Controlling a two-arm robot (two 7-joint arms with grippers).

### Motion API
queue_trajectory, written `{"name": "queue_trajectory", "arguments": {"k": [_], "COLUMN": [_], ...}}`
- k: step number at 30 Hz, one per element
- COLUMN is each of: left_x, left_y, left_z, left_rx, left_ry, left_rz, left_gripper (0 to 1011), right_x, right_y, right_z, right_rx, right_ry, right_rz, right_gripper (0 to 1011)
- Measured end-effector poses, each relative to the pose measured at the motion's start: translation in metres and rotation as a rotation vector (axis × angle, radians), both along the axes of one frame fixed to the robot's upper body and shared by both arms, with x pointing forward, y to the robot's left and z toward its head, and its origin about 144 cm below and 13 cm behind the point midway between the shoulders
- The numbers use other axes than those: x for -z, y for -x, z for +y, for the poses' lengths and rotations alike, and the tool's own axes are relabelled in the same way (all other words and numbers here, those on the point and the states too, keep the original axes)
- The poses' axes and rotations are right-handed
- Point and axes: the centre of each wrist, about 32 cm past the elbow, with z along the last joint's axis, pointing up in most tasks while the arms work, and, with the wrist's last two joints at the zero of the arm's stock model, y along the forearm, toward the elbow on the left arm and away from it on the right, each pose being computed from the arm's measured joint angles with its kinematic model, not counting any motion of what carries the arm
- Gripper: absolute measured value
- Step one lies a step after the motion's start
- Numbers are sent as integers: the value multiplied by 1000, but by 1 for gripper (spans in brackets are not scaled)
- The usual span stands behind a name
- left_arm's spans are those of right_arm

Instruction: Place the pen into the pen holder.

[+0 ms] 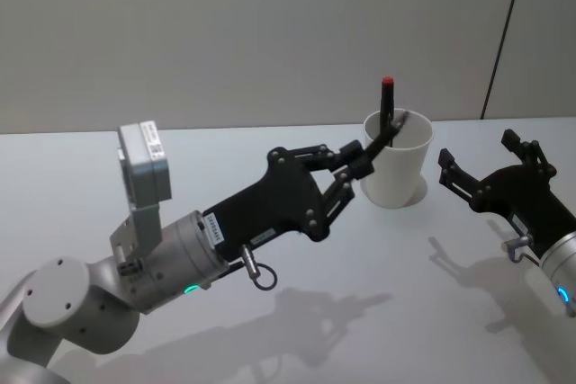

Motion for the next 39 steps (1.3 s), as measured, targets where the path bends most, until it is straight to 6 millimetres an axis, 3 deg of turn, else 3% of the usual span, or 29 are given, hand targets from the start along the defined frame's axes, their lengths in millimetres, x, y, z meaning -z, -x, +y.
{"name": "queue_trajectory", "arguments": {"k": [19,39], "left_x": [1,1], "left_y": [-6,-7], "left_z": [-12,-15], "left_rx": [48,58], "left_ry": [-7,-8], "left_rz": [-28,-34], "left_gripper": [120,120], "right_x": [0,-8], "right_y": [0,11], "right_z": [0,-14], "right_rx": [-5,-177], "right_ry": [-2,-141], "right_rz": [0,-12], "right_gripper": [1002,1002]}}
